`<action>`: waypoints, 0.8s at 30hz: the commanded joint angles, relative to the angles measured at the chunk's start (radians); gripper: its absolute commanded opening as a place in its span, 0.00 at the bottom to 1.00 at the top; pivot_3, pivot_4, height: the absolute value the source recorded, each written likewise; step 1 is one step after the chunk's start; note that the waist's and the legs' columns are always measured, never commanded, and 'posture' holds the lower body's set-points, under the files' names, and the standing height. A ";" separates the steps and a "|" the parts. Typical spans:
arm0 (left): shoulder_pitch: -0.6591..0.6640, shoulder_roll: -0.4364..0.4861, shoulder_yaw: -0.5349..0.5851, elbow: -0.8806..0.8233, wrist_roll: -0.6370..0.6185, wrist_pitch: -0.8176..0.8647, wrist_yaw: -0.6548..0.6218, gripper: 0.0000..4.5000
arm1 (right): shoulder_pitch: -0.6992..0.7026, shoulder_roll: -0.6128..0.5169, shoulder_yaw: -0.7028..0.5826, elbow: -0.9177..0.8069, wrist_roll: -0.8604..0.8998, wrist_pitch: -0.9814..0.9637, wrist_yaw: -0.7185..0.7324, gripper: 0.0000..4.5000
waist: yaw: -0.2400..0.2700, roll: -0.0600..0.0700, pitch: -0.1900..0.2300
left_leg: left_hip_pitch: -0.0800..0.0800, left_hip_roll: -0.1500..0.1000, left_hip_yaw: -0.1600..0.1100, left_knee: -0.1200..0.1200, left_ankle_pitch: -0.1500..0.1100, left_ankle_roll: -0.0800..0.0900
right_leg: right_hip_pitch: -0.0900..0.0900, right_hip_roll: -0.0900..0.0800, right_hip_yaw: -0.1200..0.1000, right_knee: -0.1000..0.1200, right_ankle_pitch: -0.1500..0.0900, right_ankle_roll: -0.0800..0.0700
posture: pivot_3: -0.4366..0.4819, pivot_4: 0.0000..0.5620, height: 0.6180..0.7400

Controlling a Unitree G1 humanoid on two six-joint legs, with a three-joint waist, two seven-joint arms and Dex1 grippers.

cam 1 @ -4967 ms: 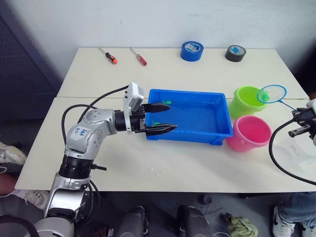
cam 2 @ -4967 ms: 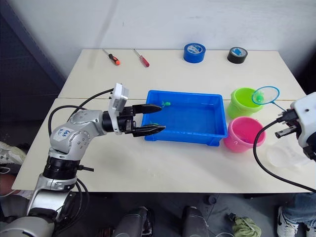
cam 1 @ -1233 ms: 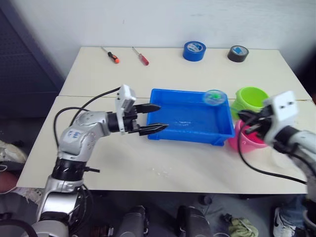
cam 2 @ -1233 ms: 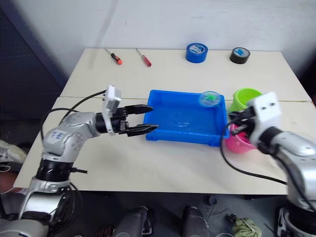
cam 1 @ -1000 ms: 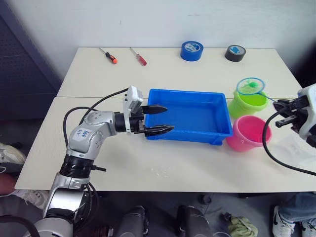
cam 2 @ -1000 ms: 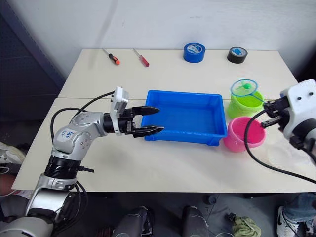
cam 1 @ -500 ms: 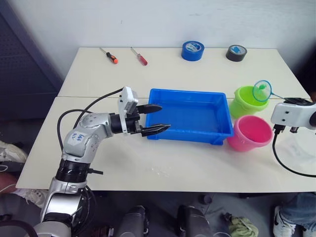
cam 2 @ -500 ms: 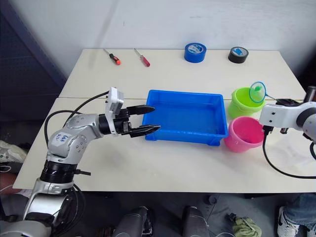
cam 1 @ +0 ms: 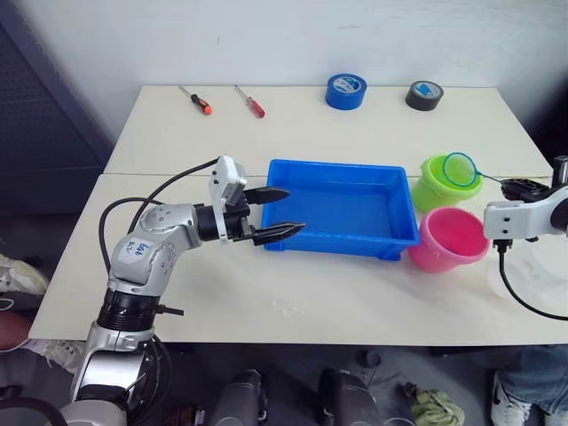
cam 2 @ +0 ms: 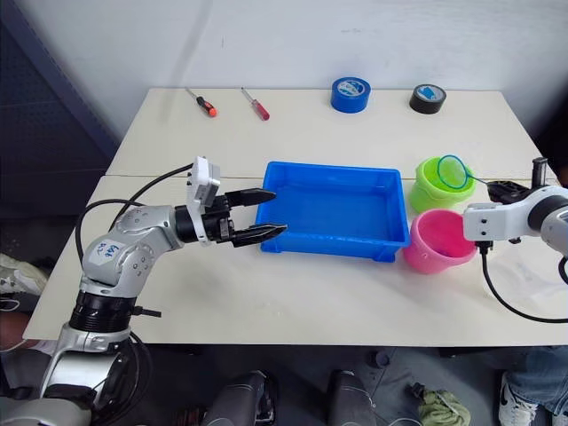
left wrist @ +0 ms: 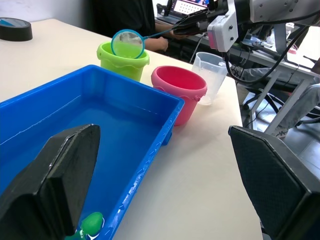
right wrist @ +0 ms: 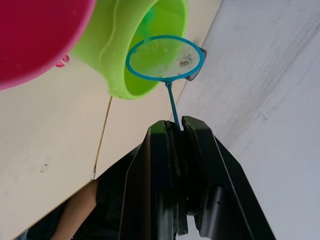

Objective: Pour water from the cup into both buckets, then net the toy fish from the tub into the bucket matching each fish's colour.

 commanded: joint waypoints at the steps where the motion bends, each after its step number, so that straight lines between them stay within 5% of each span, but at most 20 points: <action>1: -0.029 0.006 0.015 -0.009 -0.007 -0.016 -0.013 0.99 | -0.016 -0.027 -0.071 0.002 0.021 -0.001 0.000 0.00 | 0.000 0.000 0.000 | 0.000 0.000 0.000 0.000 0.000 0.000 | 0.000 0.000 0.000 0.000 0.000 0.000 | 0.48 0.27 1.00; 6: -0.011 0.028 0.018 0.008 0.012 -0.022 -0.022 0.99 | -0.024 0.141 -0.253 -0.064 0.361 0.209 0.128 0.00 | 0.001 0.000 0.000 | 0.000 0.001 -0.002 0.001 0.000 0.000 | 0.003 0.001 -0.002 -0.002 0.000 0.000 | 0.48 0.27 1.00; 13: 0.135 0.175 0.064 -0.056 0.019 -0.012 -0.051 0.99 | -0.090 0.379 -0.332 -0.506 0.881 0.811 0.290 0.00 | -0.012 0.001 0.000 | 0.003 0.002 -0.007 0.001 -0.001 -0.001 | 0.006 0.002 -0.004 0.001 0.000 0.000 | 0.48 0.27 1.00; 18: 0.229 0.258 0.107 -0.115 0.012 -0.003 -0.042 0.99 | -0.082 0.424 -0.139 -0.588 0.853 0.860 0.314 0.00 | 0.001 0.000 0.000 | 0.002 0.001 -0.011 0.001 -0.002 -0.001 | 0.006 -0.001 -0.002 0.000 0.000 0.000 | 0.48 0.27 1.00; 24: 0.255 0.277 0.155 -0.180 -0.010 0.036 0.004 0.99 | -0.137 0.454 0.056 -0.467 0.714 0.729 0.346 0.00 | 0.002 0.000 0.000 | 0.000 -0.002 -0.010 0.002 -0.003 0.001 | 0.007 -0.002 -0.002 -0.003 0.000 0.000 | 0.48 0.27 1.00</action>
